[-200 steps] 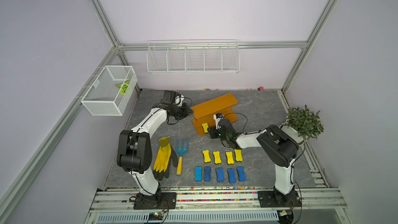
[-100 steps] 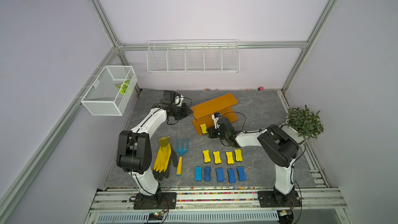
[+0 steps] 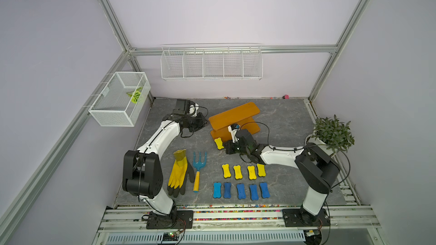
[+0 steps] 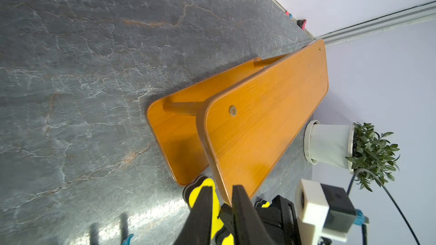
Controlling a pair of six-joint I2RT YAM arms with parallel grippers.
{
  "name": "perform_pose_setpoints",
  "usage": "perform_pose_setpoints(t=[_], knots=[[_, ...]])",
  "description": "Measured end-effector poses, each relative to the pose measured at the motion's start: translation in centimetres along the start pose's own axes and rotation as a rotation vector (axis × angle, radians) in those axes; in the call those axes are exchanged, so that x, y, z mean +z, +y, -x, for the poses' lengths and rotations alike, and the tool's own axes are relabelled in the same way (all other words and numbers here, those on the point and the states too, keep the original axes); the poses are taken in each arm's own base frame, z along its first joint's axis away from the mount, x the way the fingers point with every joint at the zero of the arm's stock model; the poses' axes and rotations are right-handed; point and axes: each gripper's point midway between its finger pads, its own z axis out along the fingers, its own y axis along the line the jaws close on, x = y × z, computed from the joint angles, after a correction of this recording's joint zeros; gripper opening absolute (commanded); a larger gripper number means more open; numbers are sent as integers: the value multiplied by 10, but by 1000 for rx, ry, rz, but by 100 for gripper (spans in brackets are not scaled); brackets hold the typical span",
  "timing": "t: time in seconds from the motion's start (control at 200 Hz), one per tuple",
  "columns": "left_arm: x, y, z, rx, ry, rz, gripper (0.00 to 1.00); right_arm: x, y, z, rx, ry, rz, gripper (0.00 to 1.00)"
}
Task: Remove the whiteboard erasers from the shelf
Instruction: Pick up the whiteboard eraser from the shelf, then place the whiteboard eraser at the center of the board.
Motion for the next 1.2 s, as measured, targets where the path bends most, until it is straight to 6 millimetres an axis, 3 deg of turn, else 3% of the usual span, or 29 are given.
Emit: perform_pose_setpoints(t=[0.295, 0.575, 0.705, 0.95, 1.2], knots=[[-12, -4, -1, 13, -22, 9, 23, -3, 17, -54, -44, 161, -47, 0], [-15, 0, -2, 18, -31, 30, 23, 0, 24, -59, -66, 236, -82, 0], [-13, 3, -6, 13, -21, 36, 23, 1, 31, -71, -92, 283, -85, 0], [-13, 3, -6, 14, -21, 35, 23, 2, 25, -89, -109, 362, -111, 2], [-13, 3, -6, 17, -21, 36, 23, -5, 25, -106, -133, 443, -96, 13]])
